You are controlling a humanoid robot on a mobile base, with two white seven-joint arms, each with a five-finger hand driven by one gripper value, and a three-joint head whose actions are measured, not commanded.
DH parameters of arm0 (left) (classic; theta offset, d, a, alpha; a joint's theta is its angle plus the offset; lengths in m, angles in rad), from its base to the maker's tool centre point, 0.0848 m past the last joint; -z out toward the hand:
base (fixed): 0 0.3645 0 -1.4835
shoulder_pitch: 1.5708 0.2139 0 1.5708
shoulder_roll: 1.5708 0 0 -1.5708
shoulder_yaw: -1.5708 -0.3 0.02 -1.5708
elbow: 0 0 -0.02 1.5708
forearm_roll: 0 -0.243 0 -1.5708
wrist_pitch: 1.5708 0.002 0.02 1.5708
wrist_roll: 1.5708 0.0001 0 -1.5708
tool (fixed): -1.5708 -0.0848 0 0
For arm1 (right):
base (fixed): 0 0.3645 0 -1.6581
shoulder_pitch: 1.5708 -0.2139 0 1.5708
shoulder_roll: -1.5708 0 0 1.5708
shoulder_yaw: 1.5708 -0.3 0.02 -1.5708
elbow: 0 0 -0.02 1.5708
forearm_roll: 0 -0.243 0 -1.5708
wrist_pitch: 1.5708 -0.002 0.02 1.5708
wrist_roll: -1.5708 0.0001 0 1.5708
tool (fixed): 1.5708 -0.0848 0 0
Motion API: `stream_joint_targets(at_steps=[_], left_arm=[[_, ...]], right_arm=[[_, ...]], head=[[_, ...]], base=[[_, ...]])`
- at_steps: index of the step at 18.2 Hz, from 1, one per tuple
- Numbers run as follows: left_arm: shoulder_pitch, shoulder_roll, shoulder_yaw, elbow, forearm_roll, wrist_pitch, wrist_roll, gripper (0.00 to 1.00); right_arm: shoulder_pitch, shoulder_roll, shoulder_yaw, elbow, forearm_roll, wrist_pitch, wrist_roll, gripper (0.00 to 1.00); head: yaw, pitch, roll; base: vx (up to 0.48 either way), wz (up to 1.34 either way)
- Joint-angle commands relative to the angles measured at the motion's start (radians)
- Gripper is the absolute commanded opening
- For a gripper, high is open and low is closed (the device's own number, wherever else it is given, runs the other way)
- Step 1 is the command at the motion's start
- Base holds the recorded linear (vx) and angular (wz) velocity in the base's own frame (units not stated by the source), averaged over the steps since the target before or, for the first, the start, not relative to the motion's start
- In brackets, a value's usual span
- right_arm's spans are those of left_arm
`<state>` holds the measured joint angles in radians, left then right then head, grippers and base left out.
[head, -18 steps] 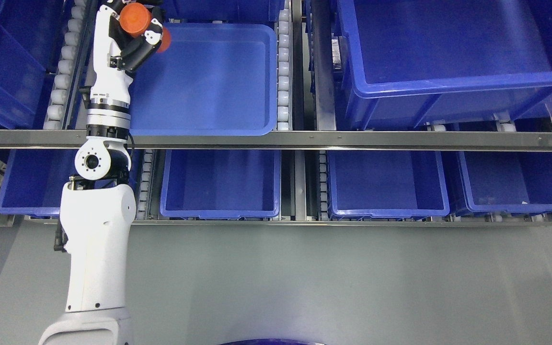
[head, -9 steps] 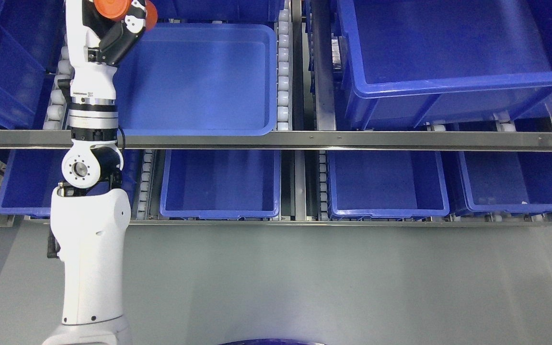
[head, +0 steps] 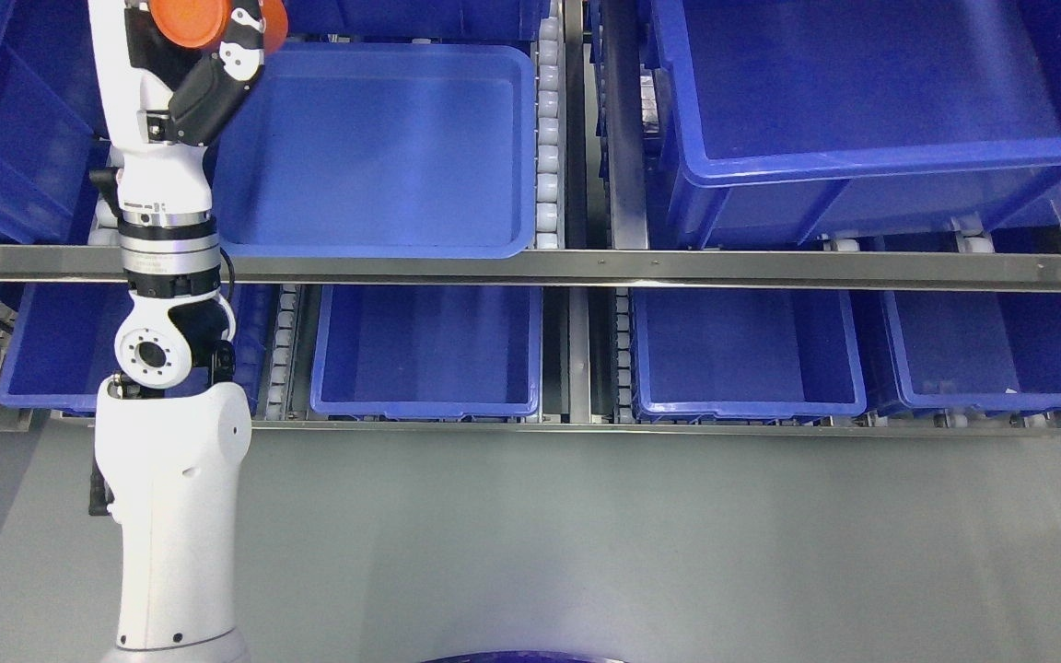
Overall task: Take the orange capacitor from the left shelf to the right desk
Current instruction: 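Lift the capacitor with the left hand up out of the bin, then carry the capacitor in the left hand toward the red tray on the table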
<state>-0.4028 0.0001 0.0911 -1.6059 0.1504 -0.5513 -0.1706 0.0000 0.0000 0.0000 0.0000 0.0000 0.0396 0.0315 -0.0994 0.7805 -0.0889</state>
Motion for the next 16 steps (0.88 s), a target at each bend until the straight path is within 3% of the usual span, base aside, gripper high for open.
stream_joint_targets(at_steps=[1, 9, 16], left_arm=[[0.025, 0.017, -0.056, -0.045, 0.005, -0.035, 0.000, 0.00], [0.073, 0.017, -0.142, -0.045, 0.003, -0.098, 0.000, 0.01], [0.073, 0.017, -0.140, -0.045, 0.003, -0.098, 0.000, 0.01]], right_arm=[[-0.002, -0.017, -0.011, -0.034, 0.005, 0.000, 0.001, 1.00], [-0.002, -0.017, -0.011, -0.034, 0.005, 0.000, 0.001, 1.00], [-0.002, -0.017, -0.011, -0.034, 0.005, 0.000, 0.001, 1.00]], head=[[0.0000, 0.000, 0.000], [0.0000, 0.000, 0.000], [0.0000, 0.000, 0.000]], base=[[-0.028, 0.09], [-0.042, 0.09], [-0.037, -0.15]])
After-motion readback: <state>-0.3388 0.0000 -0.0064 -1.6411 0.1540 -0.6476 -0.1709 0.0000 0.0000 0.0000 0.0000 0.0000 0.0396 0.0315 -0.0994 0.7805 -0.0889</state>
